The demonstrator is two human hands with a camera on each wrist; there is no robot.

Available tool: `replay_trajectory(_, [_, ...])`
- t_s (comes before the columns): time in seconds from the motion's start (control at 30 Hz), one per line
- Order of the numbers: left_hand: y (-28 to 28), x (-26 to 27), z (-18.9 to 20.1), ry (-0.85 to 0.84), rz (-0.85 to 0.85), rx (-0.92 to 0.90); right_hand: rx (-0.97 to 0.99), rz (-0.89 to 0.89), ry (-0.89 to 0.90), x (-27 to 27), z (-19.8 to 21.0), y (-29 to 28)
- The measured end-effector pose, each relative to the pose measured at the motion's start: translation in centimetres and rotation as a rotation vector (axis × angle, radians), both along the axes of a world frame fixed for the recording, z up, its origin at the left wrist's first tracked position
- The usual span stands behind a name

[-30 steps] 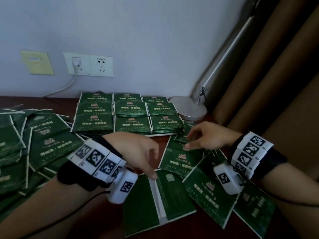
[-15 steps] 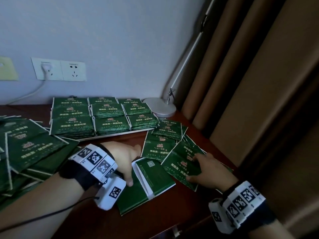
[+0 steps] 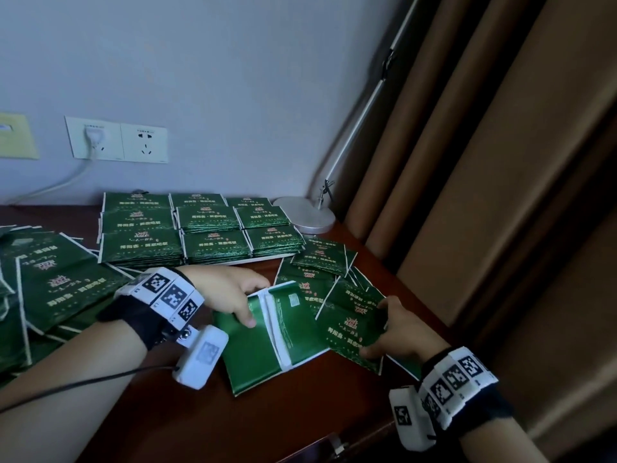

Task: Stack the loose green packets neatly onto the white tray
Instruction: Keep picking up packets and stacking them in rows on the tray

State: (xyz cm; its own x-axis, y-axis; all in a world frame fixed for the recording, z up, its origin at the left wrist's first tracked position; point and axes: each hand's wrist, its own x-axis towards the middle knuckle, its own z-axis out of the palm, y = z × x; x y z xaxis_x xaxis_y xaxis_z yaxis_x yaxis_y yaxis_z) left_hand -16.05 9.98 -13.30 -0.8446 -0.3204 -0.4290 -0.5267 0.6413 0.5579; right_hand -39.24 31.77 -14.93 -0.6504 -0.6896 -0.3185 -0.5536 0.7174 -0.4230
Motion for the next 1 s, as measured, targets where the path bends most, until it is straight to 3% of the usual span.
replay_trajectory(0.1, [-1.0,0.6,0.2,0.093,0.093,0.117,-0.122,-0.031,-0.078,0.0,-0.6,0.3])
replay_trajectory(0.23, [-1.5,1.2,0.9,0.198,0.182,0.083,-0.285,-0.075,-0.153,-0.3,-0.8,-0.1])
replay_trajectory(0.47, [-2.6,1.5,0.2,0.378,0.303,0.051,-0.413,-0.067,-0.002,-1.2,1.4,-0.7])
replay_trajectory(0.67, [-3.6,1.3,-1.1,0.333,0.468,0.259,-0.548,-0.029,0.101,-1.3,2.0,-0.7])
replay_trajectory(0.8, [-2.8,1.3,-0.5,0.200,0.480,0.424,-0.734,-0.135,-0.186,-1.4,1.5,-1.7])
replay_trajectory(0.87, [-3.0,1.4,-0.9,0.141,0.397,0.376,-0.846,-0.176,-0.388,-0.8,1.5,-2.5])
replay_trajectory(1.0, [-3.5,1.4,-2.0,0.059,0.273,0.304,-0.929,-0.142,-0.511,0.3,1.7,-4.2])
